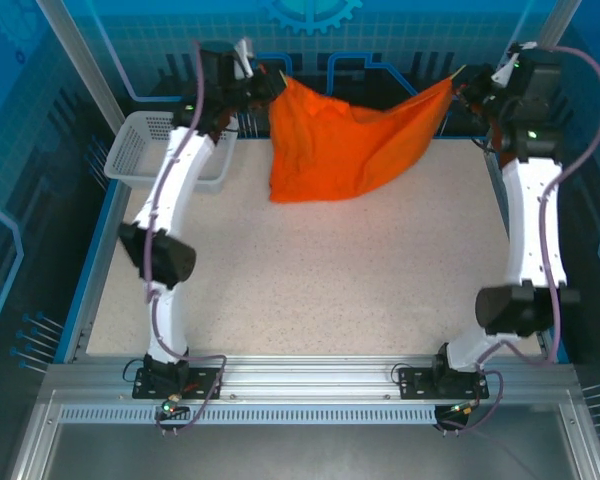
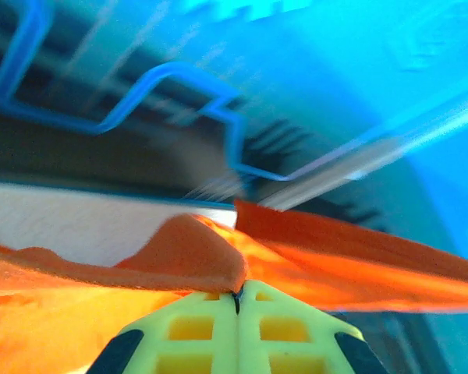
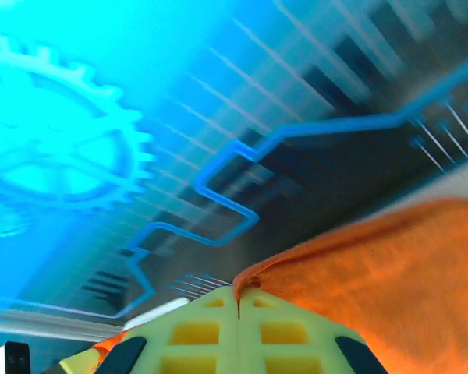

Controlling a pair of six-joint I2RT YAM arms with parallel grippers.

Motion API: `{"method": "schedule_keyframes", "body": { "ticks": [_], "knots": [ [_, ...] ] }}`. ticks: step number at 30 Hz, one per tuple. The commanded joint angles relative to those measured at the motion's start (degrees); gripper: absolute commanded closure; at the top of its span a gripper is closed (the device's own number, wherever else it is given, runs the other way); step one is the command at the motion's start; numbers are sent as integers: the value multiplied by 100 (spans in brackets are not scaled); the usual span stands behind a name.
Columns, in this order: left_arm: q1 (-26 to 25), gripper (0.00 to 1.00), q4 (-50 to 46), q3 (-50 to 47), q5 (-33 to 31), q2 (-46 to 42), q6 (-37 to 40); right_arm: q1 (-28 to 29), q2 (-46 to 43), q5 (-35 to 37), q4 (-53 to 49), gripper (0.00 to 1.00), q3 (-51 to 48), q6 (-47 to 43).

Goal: Fold and stack the t-shirts

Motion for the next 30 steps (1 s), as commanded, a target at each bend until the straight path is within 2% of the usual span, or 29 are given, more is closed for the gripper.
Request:
{"method": "schedule_keyframes", "body": {
  "ticks": [1,3,5,9,14,17,21,23,25,30],
  "knots": [
    [-204,100,1006,-795,827,-2109,956,16,-1236,296,470,100,-839,-664],
    [-220,100,1287,-1962,712,-2900,1112,28,-1878,659,690,100,-1558,-857],
    [-194,100,1267,-2925,414,-3512,1217,-61,-2147,856,530,100,-1959,-908],
    [-163,100,835,-4382,529,-4034,1229,-45,-2312,1051,149,100,-2722,-1062],
    [-517,100,323,-6659,370,-5022,661,-134,-2896,1166,-692,100,-4566,-291],
    [-865,100,-244,-7924,198,-5937,122,-158,-3474,731,-1021,100,-5742,33],
    [-1018,100,-1497,-8396,-852,-7410,-230,-242,-4610,543,-1387,100,-6627,126],
    [-959,100,-1568,-8369,-1422,-7701,-38,-351,-4731,573,-1417,100,-6674,8],
    [-717,100,-1371,-8161,-1459,-7337,226,-318,-4471,584,-1339,100,-6470,-84],
    [-472,100,-485,-7324,-775,-5578,150,-274,-3456,416,-1029,100,-5708,67]
  ]
}}
